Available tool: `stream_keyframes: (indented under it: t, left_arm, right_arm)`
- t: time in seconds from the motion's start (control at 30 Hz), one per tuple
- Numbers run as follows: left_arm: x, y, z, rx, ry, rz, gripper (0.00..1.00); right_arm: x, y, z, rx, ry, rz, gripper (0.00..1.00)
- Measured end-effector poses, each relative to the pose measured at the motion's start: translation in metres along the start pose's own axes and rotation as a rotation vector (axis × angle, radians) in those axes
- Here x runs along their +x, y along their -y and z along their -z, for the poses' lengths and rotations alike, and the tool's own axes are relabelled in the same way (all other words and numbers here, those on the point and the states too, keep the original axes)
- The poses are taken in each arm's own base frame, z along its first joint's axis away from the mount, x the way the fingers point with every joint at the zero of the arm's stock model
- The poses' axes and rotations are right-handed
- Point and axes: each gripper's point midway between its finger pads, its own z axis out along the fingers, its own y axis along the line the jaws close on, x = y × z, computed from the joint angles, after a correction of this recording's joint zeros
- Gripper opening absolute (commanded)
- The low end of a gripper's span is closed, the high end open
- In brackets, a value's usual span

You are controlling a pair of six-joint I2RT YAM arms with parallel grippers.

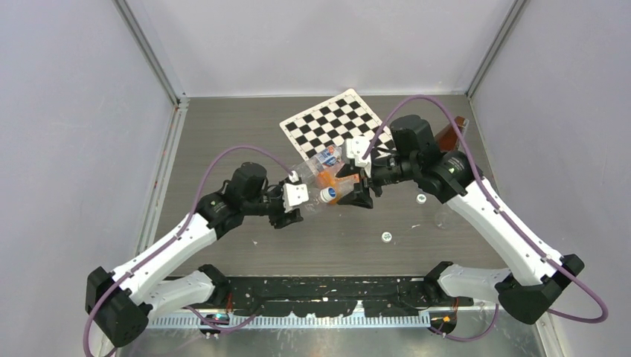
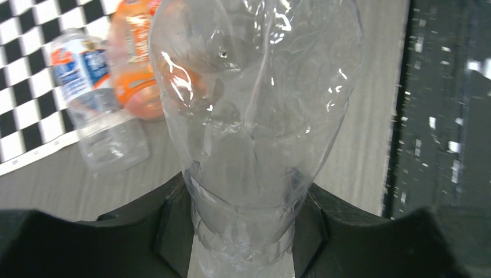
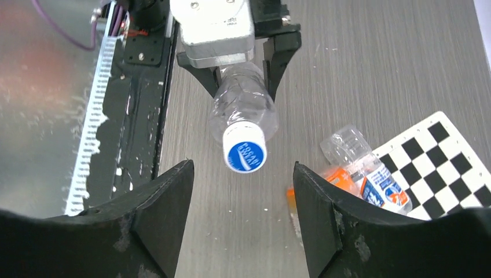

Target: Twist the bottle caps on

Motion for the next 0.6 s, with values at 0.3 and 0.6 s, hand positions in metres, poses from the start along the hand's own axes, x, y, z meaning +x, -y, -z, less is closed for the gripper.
stream_keyframes:
  t: [0.3,0.6]
  left_arm:
    - [-0.004,0.026,-0.008,0.193,0.004,0.013,0.00]
    - [-0.010,0.031,-0.009,0.245,0.019,0.008,0.00]
  right_arm:
    - [0.017,-0.012,-0.012,-0.136,-0.028,0.119,0.56]
    - [0.010,-0.022,-0.013,-0.184,-0.009,0.149,0.43]
